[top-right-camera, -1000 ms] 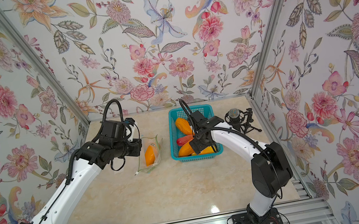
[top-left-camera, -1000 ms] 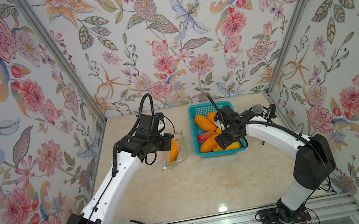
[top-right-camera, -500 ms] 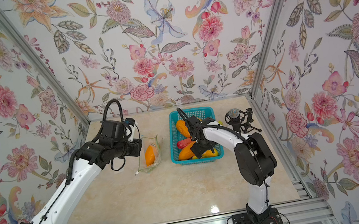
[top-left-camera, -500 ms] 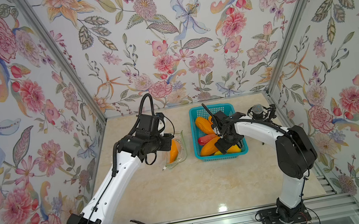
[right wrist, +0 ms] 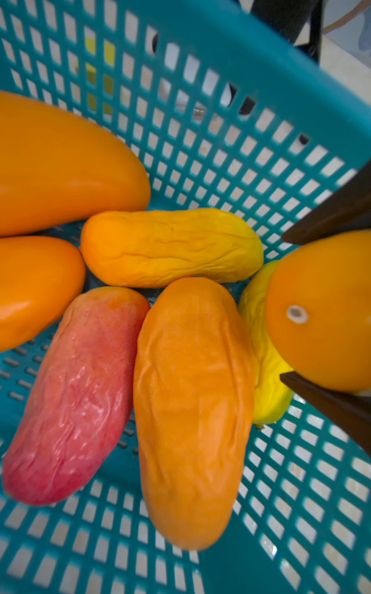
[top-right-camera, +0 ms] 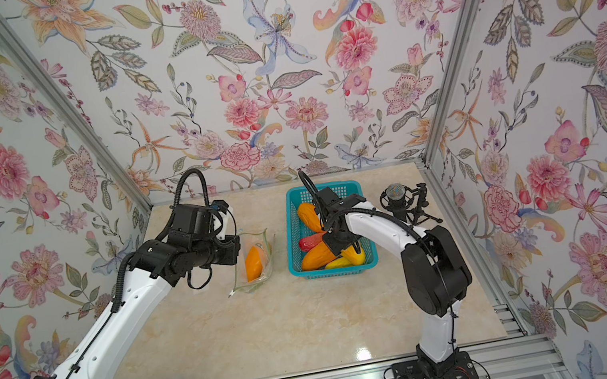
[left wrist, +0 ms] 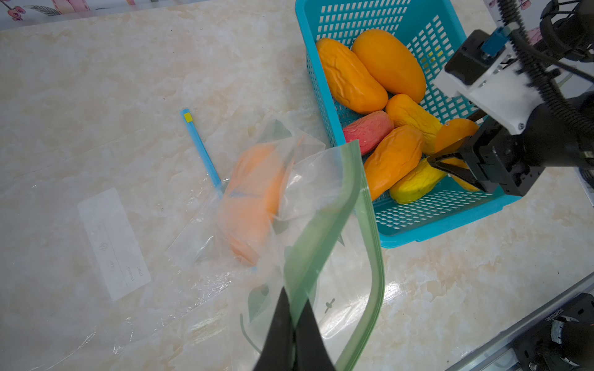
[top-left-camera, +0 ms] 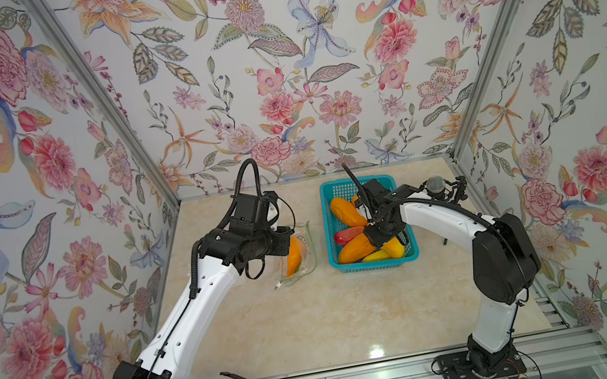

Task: Place the mango in a zip-top bag and seal the zipper
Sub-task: Pick up the mango from the basket, then place the mango in the zipper food storage bag.

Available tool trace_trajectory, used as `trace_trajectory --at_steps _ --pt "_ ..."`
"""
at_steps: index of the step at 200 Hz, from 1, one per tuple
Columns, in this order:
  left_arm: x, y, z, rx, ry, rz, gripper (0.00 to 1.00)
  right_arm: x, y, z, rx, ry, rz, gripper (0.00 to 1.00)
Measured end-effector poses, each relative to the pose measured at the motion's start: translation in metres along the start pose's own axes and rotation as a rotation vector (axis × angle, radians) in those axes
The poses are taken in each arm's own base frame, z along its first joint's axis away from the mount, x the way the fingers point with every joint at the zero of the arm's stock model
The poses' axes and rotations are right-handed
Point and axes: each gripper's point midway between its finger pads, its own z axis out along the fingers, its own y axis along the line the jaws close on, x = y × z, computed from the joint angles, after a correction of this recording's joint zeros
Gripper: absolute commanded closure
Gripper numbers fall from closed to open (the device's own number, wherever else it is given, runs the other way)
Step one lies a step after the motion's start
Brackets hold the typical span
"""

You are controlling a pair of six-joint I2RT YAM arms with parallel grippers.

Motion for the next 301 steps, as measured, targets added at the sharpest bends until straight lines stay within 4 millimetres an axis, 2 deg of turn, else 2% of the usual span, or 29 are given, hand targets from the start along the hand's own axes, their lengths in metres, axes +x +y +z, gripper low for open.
trace_trajectory --at_steps 32,53,77,91,122,144,161,185,199,246,270,301 --pt "-0.001 0.000 0.000 0.001 -0.003 0.000 1.00 -0.025 -0.001 -0.059 -0.046 -0.201 0.074 0.43" --pt "-0.002 0.000 0.000 0.002 -0.009 -0.001 1.00 -0.049 0.010 -0.099 -0.146 -0.394 0.152 0.43" --pt "-0.002 -0.001 0.001 0.004 -0.011 0.000 1.00 -0.070 0.046 -0.139 -0.327 -0.626 0.233 0.43" --pt "-0.003 -0.002 0.002 0.011 -0.011 -0.001 1.00 -0.077 0.076 -0.151 -0.443 -0.722 0.263 0.43" --pt "-0.004 -0.005 0.002 0.029 -0.015 -0.001 1.00 -0.081 0.139 -0.153 -0.665 -0.858 0.328 0.43" --pt "-0.004 -0.004 0.002 0.028 -0.016 -0.003 1.00 -0.088 0.168 -0.163 -0.756 -0.945 0.351 0.43" --pt "-0.004 -0.004 0.002 0.028 -0.015 -0.003 1.00 -0.095 0.184 -0.181 -0.804 -1.024 0.354 0.43" --pt "-0.004 -0.004 0.002 0.027 -0.016 -0.004 1.00 -0.100 0.190 -0.201 -0.838 -1.108 0.362 0.41" --pt "-0.004 -0.003 0.002 0.027 -0.016 -0.004 1.00 -0.103 0.189 -0.205 -0.832 -1.136 0.368 0.38" --pt "-0.007 -0.003 0.000 0.046 -0.020 -0.022 1.00 -0.114 0.203 -0.183 -0.785 -1.121 0.350 0.23" --pt "-0.012 -0.003 -0.005 0.055 -0.036 -0.031 1.00 -0.113 0.207 -0.176 -0.778 -1.105 0.340 0.22" --pt "-0.017 0.001 -0.010 0.057 -0.054 -0.042 1.00 -0.113 0.205 -0.178 -0.774 -1.106 0.343 0.23"
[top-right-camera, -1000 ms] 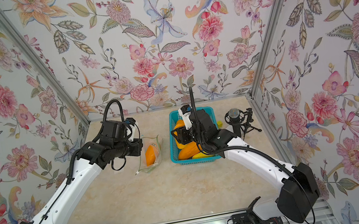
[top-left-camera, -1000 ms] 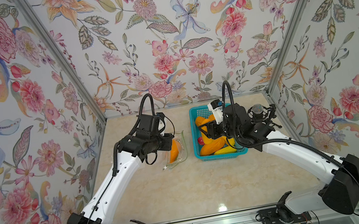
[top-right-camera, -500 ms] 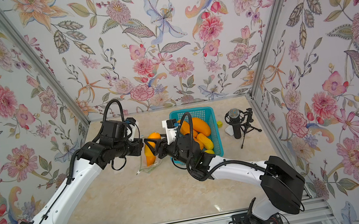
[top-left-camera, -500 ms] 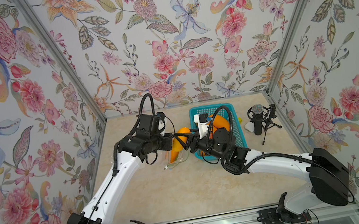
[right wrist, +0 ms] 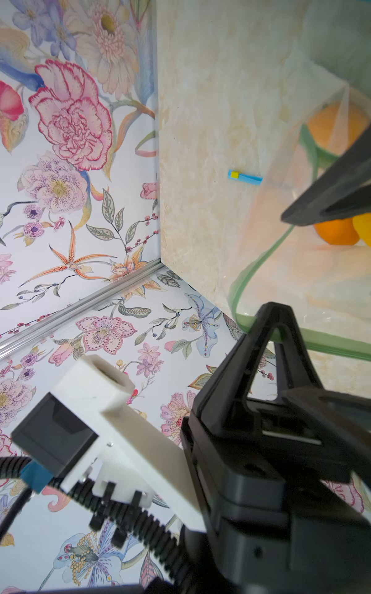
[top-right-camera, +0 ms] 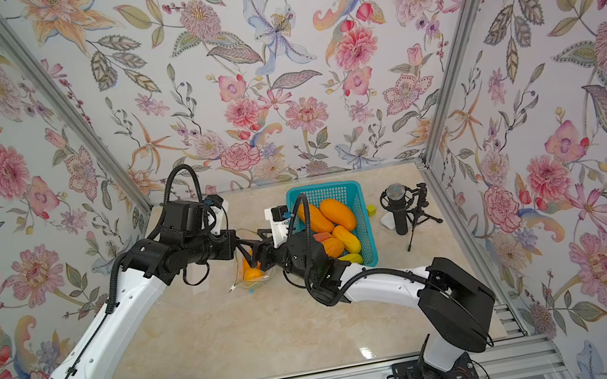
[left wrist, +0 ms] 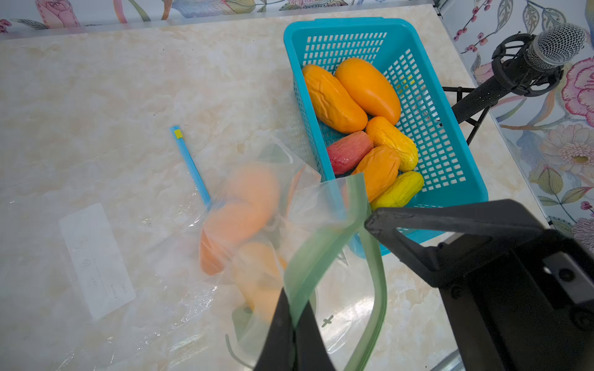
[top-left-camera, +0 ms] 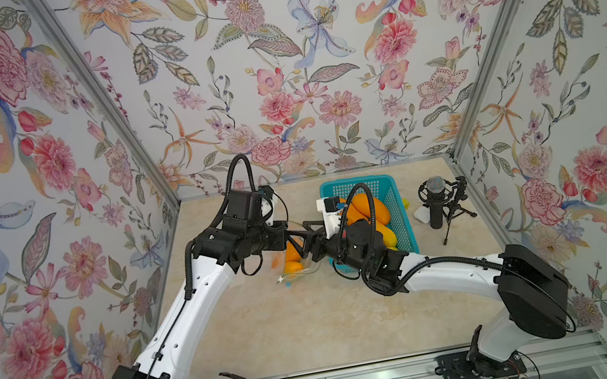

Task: Place the mango in a zip-top bag and seal the zipper
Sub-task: Place the mango in the zipper food storage bag, then pick up the mango from the basket.

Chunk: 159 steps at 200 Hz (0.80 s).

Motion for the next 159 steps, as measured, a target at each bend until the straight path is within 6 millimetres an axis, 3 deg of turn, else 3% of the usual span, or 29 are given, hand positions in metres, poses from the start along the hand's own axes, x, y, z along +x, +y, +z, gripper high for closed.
trace_trajectory --at_steps 19,47,74,95,126,159 --pt "-0.002 0.003 -0.002 -0.007 -0.006 -0.007 1.00 -0.007 -0.006 -0.008 0.029 0.014 -0.008 0.23" --pt "-0.004 0.005 -0.004 -0.013 -0.013 -0.008 1.00 -0.036 -0.024 -0.033 0.125 0.035 -0.032 0.23" --pt "-0.001 0.006 -0.003 -0.014 -0.009 -0.007 1.00 -0.073 -0.064 -0.058 0.287 0.071 -0.049 0.23" --pt "0.003 0.007 -0.001 -0.016 0.001 -0.008 1.00 -0.087 -0.101 -0.076 0.418 0.123 -0.028 0.21" --pt "0.003 0.007 -0.001 -0.016 0.001 -0.008 1.00 -0.076 -0.137 -0.093 0.538 0.253 0.043 0.18" --pt "0.005 0.008 0.000 -0.016 0.003 -0.008 1.00 -0.050 -0.169 -0.083 0.608 0.413 0.070 0.17"
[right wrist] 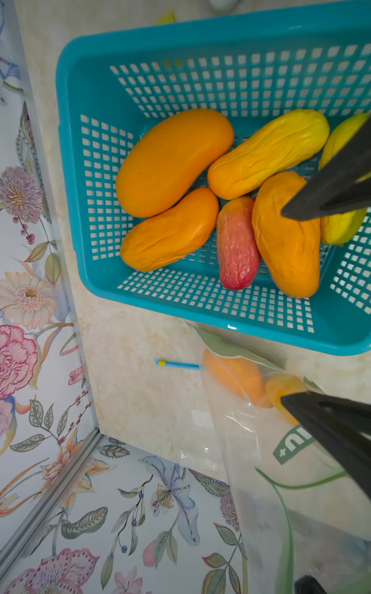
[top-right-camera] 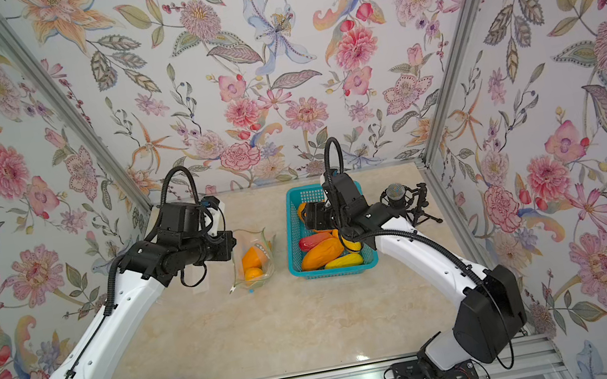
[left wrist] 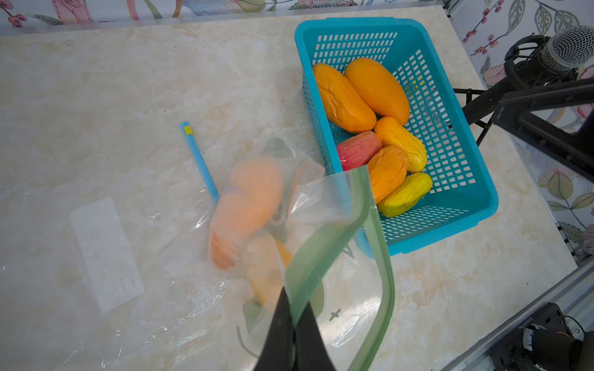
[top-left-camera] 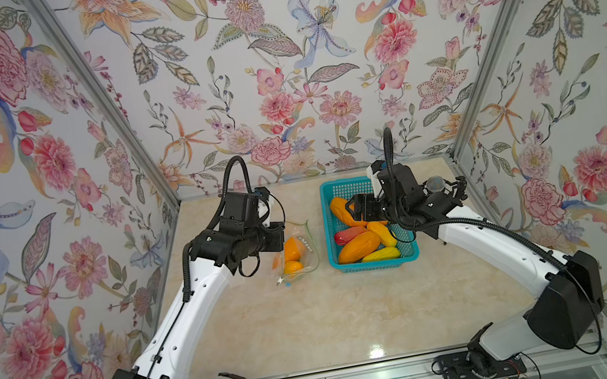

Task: Place the mango in a zip-top bag and seal the zipper
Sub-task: Pick up the mango from the basket.

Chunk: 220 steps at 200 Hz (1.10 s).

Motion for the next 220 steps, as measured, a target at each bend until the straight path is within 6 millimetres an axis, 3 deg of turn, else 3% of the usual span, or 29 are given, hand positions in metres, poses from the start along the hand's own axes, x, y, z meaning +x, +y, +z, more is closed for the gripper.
trace_trajectory --at_steps 34,87,123,169,220 --pt "0.008 0.002 0.004 -0.003 0.017 -0.003 1.00 0.005 -0.026 0.042 0.072 0.117 -0.026 0.17" --pt "0.007 0.002 0.002 -0.003 0.012 -0.002 1.00 -0.010 -0.057 0.106 0.145 0.205 -0.091 0.16" --pt "0.007 0.002 0.001 -0.003 0.011 -0.002 1.00 0.000 -0.069 0.143 0.163 0.283 -0.125 0.16" --pt "0.007 0.002 0.000 -0.006 0.010 -0.002 1.00 0.023 -0.082 0.174 0.181 0.374 -0.150 0.16" --pt "0.007 0.004 0.000 -0.014 0.009 -0.002 1.00 0.045 -0.090 0.192 0.195 0.445 -0.183 0.17"
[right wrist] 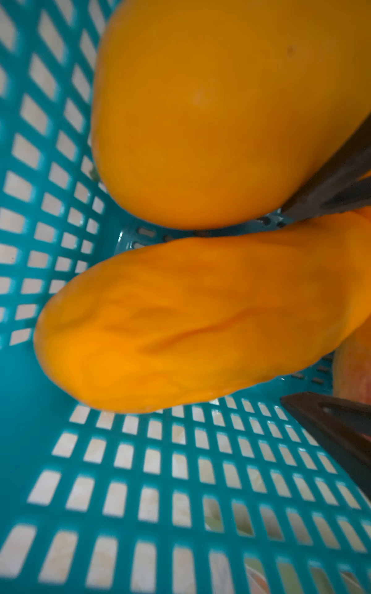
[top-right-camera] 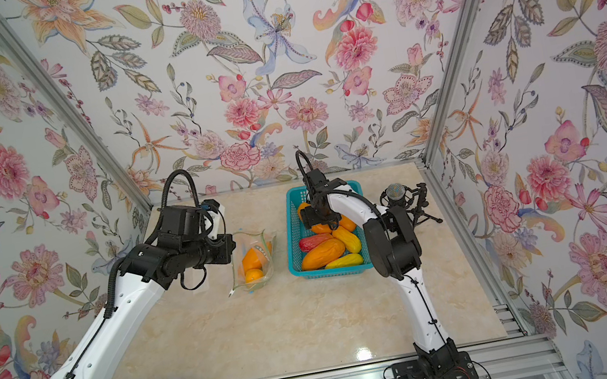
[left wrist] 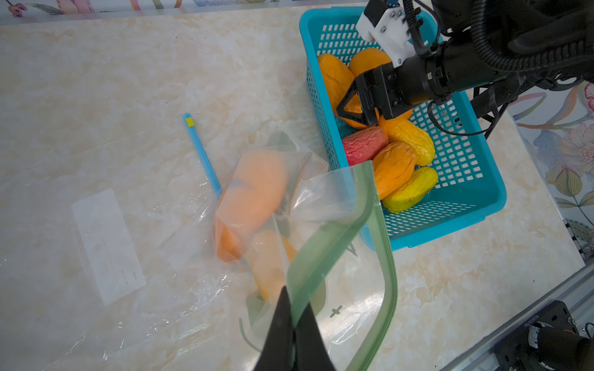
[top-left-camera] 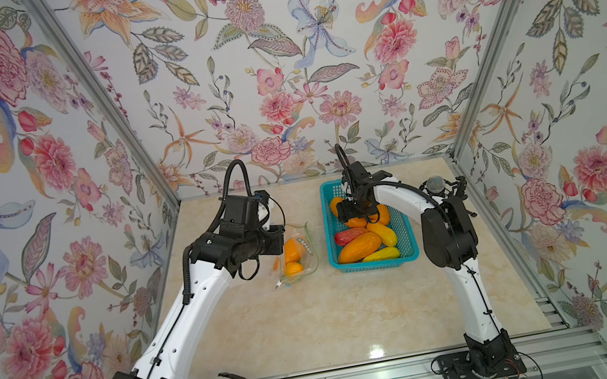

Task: Place the mango in a zip-top bag and seal the zipper
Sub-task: Pick up the mango from the basket, then place the mango in the zipper food storage bag.

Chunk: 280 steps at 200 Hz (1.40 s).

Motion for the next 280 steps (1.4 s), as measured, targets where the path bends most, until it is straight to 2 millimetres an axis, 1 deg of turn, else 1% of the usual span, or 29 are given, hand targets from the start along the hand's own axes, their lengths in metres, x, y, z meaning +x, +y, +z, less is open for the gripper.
trace_trajectory --at_steps 23,46,65,94,113,127,141,155,169,184,191,206,210,224,235,260,280 --pt "0.000 0.002 0.000 -0.009 0.001 0.000 1.00 0.006 0.000 0.010 0.008 0.024 -0.017 0.19" --pt "0.000 0.002 0.000 -0.011 0.001 0.000 1.00 0.011 0.000 0.018 0.021 0.040 -0.035 0.29" --pt "0.000 0.002 0.000 -0.011 0.001 0.000 1.00 0.010 0.001 0.018 0.028 0.035 -0.051 0.35" --pt "0.000 0.002 0.000 -0.011 0.001 0.000 1.00 0.009 0.000 0.016 0.043 0.030 -0.058 0.37" --pt "0.000 0.002 0.000 -0.011 0.001 0.000 1.00 0.004 -0.001 0.008 0.057 0.013 -0.062 0.37" --pt "0.000 0.002 0.000 -0.011 0.001 0.000 1.00 -0.003 0.000 -0.006 0.065 -0.017 -0.064 0.37" --pt "0.000 0.002 0.000 -0.011 0.001 0.000 1.00 -0.015 0.002 -0.028 0.066 -0.067 -0.065 0.37" --pt "0.000 0.002 0.000 -0.011 0.001 0.000 1.00 -0.029 0.005 -0.056 0.065 -0.132 -0.066 0.37" --pt "0.001 0.002 0.000 -0.011 0.002 0.000 1.00 -0.042 0.011 -0.088 0.055 -0.205 -0.067 0.37" --pt "0.002 0.002 0.001 -0.011 0.004 -0.001 1.00 -0.050 0.018 -0.119 0.030 -0.270 -0.056 0.37" --pt "0.002 0.002 0.002 -0.011 0.005 -0.001 1.00 -0.049 0.022 -0.131 0.014 -0.288 -0.048 0.37" --pt "0.003 0.003 0.003 -0.011 0.006 -0.001 1.00 -0.039 0.031 -0.153 -0.036 -0.302 -0.035 0.38" --pt "0.003 0.003 0.003 -0.011 0.007 -0.001 1.00 -0.033 0.035 -0.160 -0.054 -0.302 -0.032 0.38" --pt "0.004 0.003 0.004 -0.012 0.010 -0.001 1.00 -0.013 0.050 -0.173 -0.127 -0.284 -0.023 0.38" --pt "0.005 0.003 0.004 -0.011 0.011 -0.001 1.00 0.007 0.066 -0.180 -0.202 -0.259 -0.018 0.39" --pt "0.006 0.003 0.005 -0.010 0.011 -0.001 1.00 0.060 0.108 -0.193 -0.397 -0.161 -0.004 0.39" --pt "0.005 0.003 0.003 -0.008 0.005 -0.001 1.00 0.095 0.143 -0.203 -0.540 -0.082 -0.006 0.39"
